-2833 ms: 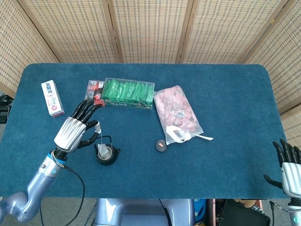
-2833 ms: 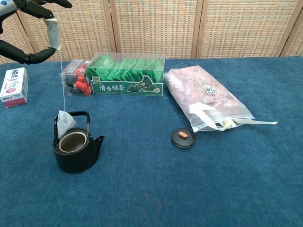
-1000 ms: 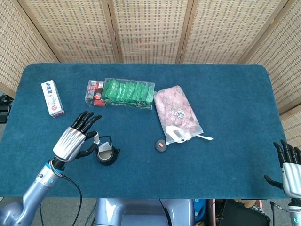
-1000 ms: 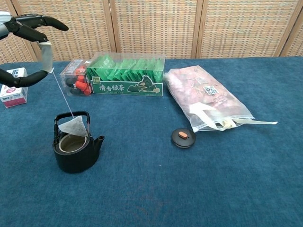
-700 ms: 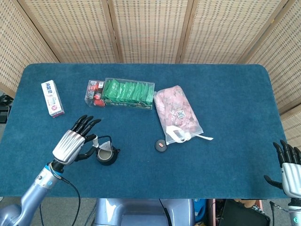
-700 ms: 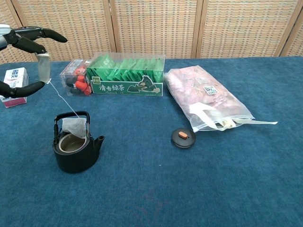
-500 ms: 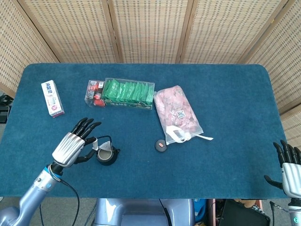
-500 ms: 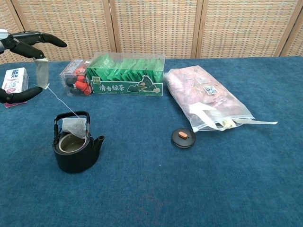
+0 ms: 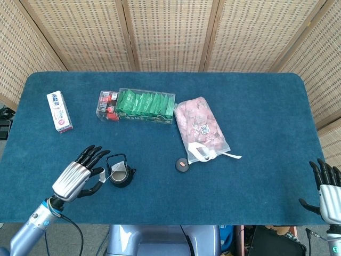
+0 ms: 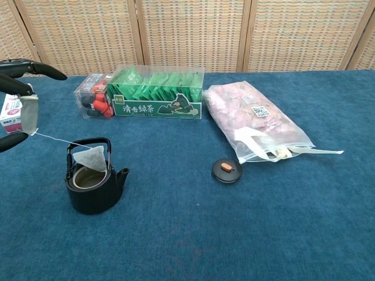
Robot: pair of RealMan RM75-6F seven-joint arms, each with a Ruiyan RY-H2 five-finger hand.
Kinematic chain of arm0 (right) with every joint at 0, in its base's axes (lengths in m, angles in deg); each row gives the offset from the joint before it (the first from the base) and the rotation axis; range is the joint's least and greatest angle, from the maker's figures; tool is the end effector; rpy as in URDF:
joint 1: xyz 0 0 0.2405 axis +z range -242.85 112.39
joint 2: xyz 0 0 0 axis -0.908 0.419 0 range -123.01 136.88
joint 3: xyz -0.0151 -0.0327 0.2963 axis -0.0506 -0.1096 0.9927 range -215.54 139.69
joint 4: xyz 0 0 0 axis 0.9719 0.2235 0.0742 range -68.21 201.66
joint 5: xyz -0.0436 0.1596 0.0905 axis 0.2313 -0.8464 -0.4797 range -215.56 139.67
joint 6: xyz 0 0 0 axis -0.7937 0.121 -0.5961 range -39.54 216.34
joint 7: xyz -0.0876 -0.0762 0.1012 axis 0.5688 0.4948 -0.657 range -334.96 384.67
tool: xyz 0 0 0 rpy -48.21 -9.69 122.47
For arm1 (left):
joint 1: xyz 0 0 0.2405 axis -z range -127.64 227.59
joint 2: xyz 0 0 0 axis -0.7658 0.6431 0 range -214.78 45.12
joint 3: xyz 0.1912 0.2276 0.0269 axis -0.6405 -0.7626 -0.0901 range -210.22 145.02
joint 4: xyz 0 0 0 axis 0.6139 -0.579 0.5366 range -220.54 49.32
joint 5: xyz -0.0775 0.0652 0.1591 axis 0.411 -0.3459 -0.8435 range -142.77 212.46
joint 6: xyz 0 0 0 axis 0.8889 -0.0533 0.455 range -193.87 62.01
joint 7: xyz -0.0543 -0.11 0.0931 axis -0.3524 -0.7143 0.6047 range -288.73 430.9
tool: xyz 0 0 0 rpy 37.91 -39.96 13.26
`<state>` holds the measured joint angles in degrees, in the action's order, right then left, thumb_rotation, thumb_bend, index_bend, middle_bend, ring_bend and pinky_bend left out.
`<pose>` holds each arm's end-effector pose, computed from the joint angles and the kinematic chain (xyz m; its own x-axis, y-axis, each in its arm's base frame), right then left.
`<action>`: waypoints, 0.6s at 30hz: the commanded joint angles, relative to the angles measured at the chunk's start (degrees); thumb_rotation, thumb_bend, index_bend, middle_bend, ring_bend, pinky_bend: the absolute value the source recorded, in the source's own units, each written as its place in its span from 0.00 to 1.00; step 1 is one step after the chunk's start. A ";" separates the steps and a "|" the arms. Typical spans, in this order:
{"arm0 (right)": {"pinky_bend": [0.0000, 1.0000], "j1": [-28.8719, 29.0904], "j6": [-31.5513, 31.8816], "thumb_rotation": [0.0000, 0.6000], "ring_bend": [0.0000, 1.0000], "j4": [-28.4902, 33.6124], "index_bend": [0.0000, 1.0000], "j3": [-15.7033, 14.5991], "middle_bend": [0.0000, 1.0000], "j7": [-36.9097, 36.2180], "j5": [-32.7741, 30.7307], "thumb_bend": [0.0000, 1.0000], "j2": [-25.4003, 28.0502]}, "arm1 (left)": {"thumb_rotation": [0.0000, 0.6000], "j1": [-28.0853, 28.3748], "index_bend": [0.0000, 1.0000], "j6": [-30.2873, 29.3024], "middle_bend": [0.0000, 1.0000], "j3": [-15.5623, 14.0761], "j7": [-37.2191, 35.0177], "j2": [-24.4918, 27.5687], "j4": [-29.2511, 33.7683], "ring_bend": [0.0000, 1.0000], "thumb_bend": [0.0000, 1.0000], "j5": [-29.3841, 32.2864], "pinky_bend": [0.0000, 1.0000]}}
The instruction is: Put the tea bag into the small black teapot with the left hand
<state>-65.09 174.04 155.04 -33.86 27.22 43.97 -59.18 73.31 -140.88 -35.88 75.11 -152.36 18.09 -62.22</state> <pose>-0.3738 -0.1667 0.2003 0.4585 -0.0093 0.8886 -0.8793 0.1400 0.4552 -0.2181 0.2409 0.1184 0.3413 0.1826 0.9220 0.8378 -0.5039 -0.2103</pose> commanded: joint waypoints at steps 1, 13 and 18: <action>0.00 0.00 -0.01 1.00 0.00 -0.05 0.03 -0.03 0.08 -0.07 0.07 0.05 -0.03 | 1.00 -0.50 0.60 -0.17 0.10 -0.50 -0.37 0.24 -0.03 0.01 0.44 -0.15 0.00; 0.00 0.11 -0.11 1.00 0.00 -0.53 0.03 -0.20 0.08 -0.53 0.53 0.05 -0.18 | 1.00 -2.53 0.60 -0.36 0.10 -2.71 -1.40 0.92 -0.97 0.01 0.44 -1.21 0.00; 0.00 0.19 -0.18 1.00 0.00 -0.60 0.03 -0.27 0.08 -0.58 0.71 0.06 -0.20 | 1.00 -2.68 0.49 1.08 0.07 -3.12 -0.28 1.16 -1.13 0.00 0.44 -0.60 0.00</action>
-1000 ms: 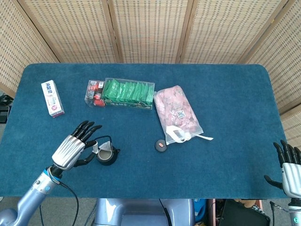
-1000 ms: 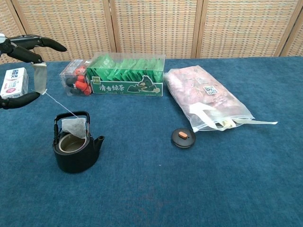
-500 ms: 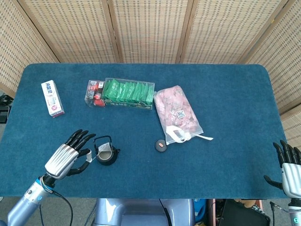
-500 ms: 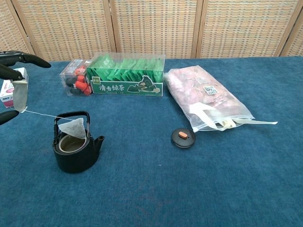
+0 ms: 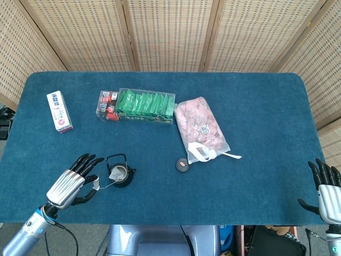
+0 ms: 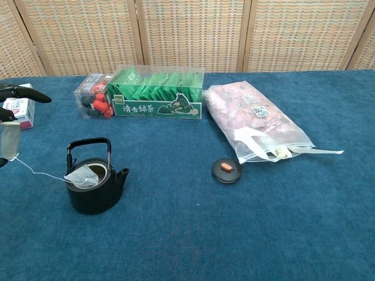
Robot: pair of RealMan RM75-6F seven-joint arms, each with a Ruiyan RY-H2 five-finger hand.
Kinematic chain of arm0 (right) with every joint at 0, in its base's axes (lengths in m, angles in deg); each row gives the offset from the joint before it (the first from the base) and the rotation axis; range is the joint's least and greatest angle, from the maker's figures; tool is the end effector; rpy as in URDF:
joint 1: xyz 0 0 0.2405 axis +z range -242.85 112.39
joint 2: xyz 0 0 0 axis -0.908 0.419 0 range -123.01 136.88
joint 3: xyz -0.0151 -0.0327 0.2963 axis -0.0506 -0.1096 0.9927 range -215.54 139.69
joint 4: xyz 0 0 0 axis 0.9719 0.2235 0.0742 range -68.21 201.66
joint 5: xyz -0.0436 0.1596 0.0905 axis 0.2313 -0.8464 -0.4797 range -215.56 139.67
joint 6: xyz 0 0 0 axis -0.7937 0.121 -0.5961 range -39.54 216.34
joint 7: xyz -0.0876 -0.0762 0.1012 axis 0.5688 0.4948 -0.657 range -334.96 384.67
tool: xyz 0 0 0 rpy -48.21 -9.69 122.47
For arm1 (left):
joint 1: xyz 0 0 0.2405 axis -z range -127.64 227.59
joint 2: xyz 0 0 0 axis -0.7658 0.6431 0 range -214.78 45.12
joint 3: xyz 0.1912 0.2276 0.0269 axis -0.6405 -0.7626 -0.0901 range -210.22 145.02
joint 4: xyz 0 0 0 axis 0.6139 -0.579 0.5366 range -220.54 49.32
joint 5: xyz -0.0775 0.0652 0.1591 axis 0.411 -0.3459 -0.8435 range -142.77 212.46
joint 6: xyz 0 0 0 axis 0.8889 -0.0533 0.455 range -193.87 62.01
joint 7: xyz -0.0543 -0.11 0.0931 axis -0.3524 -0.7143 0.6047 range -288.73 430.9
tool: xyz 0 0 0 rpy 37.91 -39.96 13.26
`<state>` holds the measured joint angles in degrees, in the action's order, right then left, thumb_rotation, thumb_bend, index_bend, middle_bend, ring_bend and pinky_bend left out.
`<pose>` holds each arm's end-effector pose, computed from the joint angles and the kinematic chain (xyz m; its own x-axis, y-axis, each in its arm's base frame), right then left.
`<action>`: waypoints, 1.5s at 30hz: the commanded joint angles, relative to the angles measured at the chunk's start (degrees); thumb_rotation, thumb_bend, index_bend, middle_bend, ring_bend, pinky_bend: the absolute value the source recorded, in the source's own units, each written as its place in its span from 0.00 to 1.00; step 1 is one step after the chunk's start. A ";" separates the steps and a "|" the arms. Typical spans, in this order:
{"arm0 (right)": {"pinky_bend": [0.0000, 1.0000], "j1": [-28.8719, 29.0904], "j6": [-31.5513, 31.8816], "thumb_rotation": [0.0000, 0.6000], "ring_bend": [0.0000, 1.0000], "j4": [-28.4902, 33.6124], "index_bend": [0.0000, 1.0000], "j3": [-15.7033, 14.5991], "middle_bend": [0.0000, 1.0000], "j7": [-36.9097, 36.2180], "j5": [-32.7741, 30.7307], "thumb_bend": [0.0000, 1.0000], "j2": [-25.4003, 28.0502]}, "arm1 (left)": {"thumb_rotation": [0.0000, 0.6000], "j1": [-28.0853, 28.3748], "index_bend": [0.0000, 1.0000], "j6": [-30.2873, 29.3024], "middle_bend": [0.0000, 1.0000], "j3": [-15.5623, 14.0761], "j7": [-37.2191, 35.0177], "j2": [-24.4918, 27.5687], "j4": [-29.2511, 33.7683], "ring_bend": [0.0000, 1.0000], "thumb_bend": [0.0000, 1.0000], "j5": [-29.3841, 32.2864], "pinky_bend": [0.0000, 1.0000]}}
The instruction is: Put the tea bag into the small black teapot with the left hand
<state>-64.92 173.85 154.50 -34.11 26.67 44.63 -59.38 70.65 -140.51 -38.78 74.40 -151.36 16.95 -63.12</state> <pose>-0.3737 -0.1672 0.1981 0.4558 -0.0140 0.8900 -0.8821 0.1263 0.4537 -0.2400 0.2214 0.1167 0.3704 0.2415 0.8970 0.8545 -0.4671 -0.2271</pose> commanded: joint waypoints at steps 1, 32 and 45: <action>0.00 0.02 -0.01 1.00 0.00 -0.08 0.03 -0.01 0.08 -0.07 0.06 0.06 -0.01 | 1.00 -0.04 0.43 0.73 0.07 -0.04 0.58 0.10 0.02 0.00 0.44 0.46 0.00; 0.00 -0.10 0.62 1.00 0.00 -0.16 0.03 -0.24 0.08 -0.50 0.90 0.05 -0.04 | 1.00 0.43 0.21 5.44 0.75 3.66 25.49 5.22 5.41 0.72 0.74 4.35 0.67; 0.00 -0.35 0.65 1.00 0.00 -0.30 0.03 -0.33 0.08 -0.81 0.70 0.05 0.02 | 1.00 6.15 0.15 19.36 0.83 3.78 38.87 8.20 14.84 0.78 0.94 18.52 0.68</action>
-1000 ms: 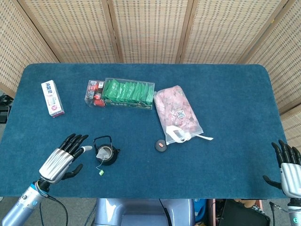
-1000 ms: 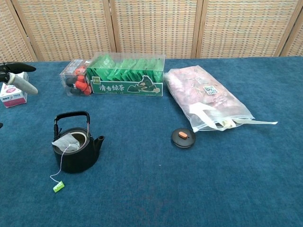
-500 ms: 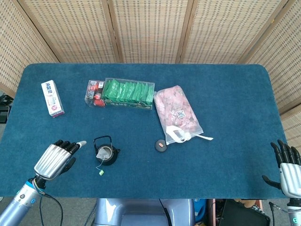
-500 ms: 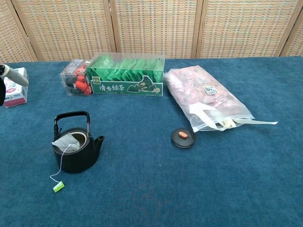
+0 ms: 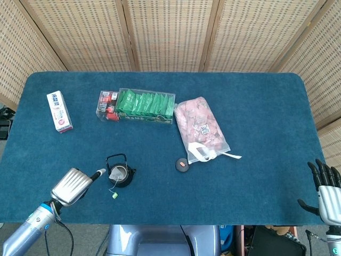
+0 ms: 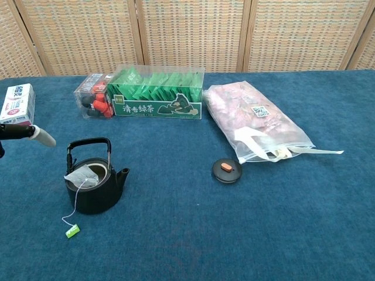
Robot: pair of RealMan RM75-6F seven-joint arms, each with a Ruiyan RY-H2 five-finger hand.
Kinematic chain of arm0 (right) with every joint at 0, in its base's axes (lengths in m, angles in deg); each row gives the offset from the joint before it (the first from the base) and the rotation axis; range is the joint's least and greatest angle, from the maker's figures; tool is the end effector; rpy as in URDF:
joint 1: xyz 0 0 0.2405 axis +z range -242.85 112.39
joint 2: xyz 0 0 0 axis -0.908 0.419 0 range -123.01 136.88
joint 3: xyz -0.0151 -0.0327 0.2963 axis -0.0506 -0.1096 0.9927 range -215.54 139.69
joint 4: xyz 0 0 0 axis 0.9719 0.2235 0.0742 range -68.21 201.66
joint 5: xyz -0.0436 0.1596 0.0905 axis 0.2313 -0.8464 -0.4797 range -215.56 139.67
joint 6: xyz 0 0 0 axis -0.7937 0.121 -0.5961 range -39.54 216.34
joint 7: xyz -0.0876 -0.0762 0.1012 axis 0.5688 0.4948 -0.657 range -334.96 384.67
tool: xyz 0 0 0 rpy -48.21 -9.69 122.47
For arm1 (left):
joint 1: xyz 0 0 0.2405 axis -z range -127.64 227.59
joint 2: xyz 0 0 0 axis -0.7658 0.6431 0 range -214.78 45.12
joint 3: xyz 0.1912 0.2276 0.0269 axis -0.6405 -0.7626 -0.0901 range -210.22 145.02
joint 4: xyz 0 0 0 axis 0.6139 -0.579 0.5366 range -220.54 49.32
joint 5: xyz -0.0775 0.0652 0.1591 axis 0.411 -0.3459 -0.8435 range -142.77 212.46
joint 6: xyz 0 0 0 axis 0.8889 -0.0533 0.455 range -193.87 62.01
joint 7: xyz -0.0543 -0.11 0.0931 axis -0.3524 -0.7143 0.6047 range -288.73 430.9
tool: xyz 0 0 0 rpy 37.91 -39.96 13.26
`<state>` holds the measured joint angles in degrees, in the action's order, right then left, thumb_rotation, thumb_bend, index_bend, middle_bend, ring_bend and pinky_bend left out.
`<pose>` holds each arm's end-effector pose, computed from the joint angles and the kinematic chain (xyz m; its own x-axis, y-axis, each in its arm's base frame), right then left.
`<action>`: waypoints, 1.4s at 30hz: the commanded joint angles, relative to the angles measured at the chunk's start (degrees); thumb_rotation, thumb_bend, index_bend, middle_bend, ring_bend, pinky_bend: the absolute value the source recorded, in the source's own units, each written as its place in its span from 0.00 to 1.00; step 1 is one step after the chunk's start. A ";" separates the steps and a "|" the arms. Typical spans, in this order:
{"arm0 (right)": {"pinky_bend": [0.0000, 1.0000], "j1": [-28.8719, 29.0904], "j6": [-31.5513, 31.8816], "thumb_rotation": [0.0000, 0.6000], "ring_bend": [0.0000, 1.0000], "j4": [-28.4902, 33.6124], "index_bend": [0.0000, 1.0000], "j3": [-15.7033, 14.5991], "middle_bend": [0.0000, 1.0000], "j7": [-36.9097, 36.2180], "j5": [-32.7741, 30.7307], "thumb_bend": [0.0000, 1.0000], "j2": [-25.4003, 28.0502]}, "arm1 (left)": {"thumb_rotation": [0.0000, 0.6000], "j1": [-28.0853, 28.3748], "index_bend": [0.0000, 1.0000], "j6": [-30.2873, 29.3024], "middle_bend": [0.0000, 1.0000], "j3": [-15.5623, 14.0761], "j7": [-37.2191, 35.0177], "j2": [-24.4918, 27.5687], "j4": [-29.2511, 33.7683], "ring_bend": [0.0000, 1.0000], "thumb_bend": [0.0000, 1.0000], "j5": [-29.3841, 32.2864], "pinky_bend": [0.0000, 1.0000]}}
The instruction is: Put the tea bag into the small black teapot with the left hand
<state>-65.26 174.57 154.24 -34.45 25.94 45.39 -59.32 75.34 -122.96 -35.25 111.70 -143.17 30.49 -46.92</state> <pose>-0.3733 -0.1642 0.1990 0.4517 -0.0084 0.8921 -0.8854 0.1189 0.4494 -0.2230 0.2340 0.1230 0.8017 0.2174 0.5568 0.5727 -0.5459 -0.6116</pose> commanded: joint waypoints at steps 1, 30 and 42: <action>0.00 -0.02 -0.08 1.00 0.00 -0.09 0.03 0.00 0.08 -0.10 -0.09 0.05 -0.04 | 1.00 1.84 0.15 2.38 0.83 0.32 1.65 -0.13 1.52 0.78 0.94 3.12 0.68; 0.00 -0.38 -0.42 1.00 0.00 -0.70 0.03 0.03 0.08 -0.41 -0.89 0.05 -0.27 | 1.00 11.11 0.15 8.69 0.84 -1.14 4.27 -7.10 -2.82 0.79 0.95 20.74 0.68; 0.00 -0.57 -0.41 1.00 0.00 -0.64 0.03 0.03 0.08 -0.47 -1.11 0.05 -0.29 | 1.00 14.02 0.15 8.52 0.84 -2.07 4.98 -9.26 -4.12 0.79 0.95 24.85 0.68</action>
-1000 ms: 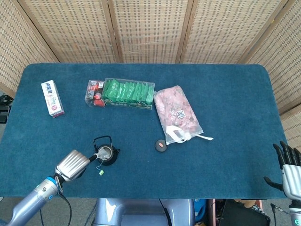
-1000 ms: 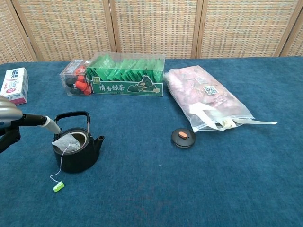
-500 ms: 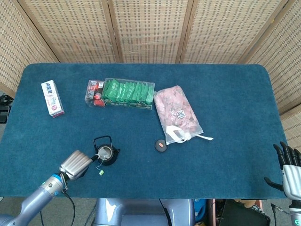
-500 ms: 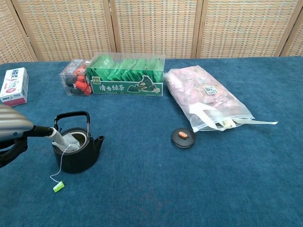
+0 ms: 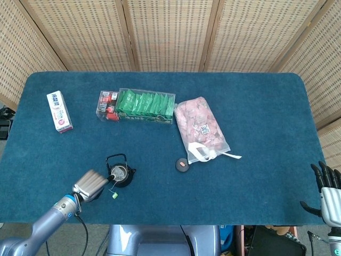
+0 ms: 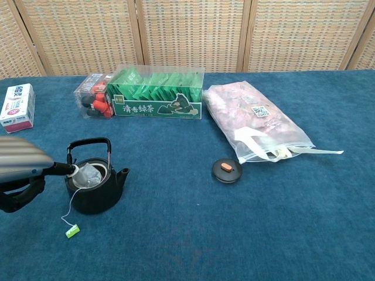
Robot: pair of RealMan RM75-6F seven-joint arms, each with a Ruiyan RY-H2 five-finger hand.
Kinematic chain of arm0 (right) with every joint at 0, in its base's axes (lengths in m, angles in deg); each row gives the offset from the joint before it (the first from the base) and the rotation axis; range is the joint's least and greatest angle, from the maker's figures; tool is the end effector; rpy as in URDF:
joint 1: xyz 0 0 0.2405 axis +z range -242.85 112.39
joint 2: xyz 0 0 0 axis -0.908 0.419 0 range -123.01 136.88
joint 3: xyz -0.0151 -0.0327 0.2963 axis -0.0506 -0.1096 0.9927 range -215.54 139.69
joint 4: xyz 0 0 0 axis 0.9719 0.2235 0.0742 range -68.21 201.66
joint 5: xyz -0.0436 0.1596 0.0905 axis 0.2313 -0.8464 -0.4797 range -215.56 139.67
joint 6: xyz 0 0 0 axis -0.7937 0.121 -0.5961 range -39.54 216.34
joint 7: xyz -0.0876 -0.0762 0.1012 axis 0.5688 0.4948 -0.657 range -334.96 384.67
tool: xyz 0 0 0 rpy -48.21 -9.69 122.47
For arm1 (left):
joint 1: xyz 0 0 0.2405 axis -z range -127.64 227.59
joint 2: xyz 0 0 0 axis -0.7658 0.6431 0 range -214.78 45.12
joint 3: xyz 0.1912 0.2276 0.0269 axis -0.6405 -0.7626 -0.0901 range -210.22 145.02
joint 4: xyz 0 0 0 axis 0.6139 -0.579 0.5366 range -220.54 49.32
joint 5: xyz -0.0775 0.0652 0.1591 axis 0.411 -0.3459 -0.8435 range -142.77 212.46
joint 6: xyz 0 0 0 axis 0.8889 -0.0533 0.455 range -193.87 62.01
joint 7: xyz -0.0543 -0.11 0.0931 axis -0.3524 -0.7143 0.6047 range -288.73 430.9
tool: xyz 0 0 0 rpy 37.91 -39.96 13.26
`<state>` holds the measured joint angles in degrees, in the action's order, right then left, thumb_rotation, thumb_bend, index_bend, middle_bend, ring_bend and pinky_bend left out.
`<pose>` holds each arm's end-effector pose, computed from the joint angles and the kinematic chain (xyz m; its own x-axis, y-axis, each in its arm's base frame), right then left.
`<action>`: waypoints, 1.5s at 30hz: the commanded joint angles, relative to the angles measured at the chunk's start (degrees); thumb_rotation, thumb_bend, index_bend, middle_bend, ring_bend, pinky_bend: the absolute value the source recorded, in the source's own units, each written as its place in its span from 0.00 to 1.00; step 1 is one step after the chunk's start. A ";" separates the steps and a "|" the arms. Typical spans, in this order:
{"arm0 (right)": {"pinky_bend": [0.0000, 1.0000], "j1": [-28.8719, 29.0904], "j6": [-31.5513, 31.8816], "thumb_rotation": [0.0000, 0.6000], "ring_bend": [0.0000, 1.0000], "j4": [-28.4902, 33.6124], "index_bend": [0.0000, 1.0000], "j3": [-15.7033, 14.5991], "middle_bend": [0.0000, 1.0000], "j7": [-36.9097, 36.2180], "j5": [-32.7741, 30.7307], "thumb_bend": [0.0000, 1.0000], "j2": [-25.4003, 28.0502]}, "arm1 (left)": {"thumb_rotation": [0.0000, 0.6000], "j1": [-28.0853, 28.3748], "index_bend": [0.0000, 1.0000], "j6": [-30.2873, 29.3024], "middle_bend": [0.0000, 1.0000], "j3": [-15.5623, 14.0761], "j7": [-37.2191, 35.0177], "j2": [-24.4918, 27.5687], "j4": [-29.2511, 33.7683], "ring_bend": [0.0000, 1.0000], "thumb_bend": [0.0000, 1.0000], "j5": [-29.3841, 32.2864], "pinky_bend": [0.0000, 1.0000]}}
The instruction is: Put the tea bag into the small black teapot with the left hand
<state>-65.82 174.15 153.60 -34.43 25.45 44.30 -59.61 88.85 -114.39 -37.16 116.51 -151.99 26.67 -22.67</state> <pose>-0.3796 -0.1601 0.1986 0.4473 -0.0187 0.8942 -0.8834 0.1470 0.4450 -0.2204 0.2722 0.0600 0.7737 0.4320 0.4634 0.6330 -0.5554 -0.5393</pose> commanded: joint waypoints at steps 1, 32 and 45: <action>0.00 -0.02 0.02 1.00 0.00 0.01 0.03 0.01 0.08 0.02 -0.03 0.05 -0.01 | 1.00 0.68 0.15 -0.09 0.84 -0.18 0.18 -0.59 -0.36 0.79 0.95 0.82 0.69; 0.00 -0.59 0.51 1.00 0.00 -0.48 0.03 0.08 0.08 -0.68 -0.07 0.06 -0.01 | 1.00 3.15 0.15 -2.31 0.84 -2.24 -4.13 0.34 0.80 0.79 0.95 0.36 0.68; 0.00 -0.84 0.68 1.00 0.00 0.10 0.03 0.13 0.08 -0.07 -0.32 0.05 0.21 | 1.00 5.88 0.15 -1.35 0.84 -2.71 -2.49 -2.69 -1.52 0.79 0.95 5.18 0.68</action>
<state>-66.66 174.85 153.69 -34.30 25.39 43.98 -59.40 94.56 -115.81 -39.80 113.91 -154.51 25.28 -17.68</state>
